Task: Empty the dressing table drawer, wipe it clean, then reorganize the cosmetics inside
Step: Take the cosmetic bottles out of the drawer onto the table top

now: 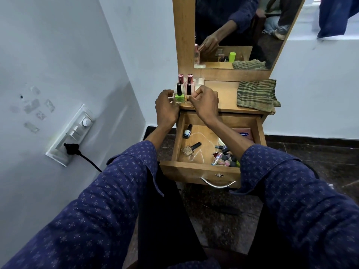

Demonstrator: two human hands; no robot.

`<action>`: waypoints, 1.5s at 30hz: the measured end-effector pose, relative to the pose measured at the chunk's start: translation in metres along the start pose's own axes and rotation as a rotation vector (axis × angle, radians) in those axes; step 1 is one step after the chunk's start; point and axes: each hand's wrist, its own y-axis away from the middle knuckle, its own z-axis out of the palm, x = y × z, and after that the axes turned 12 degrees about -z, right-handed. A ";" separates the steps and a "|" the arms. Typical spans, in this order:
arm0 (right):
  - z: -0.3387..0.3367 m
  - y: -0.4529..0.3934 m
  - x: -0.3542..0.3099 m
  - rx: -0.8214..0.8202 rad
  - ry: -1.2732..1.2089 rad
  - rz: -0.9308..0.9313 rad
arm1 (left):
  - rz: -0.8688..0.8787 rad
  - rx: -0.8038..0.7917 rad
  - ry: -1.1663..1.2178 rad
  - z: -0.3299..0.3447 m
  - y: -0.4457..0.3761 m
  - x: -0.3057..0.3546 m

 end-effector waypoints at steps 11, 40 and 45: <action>-0.030 0.070 0.047 -0.579 0.153 -0.118 | 0.250 -0.275 -0.378 0.001 0.060 -0.024; -0.035 0.096 0.087 -0.511 0.071 -0.155 | 0.201 -0.266 -1.112 0.046 0.069 0.003; -0.037 0.094 0.085 -0.408 0.017 -0.107 | 0.203 -0.234 -1.082 0.048 0.071 -0.002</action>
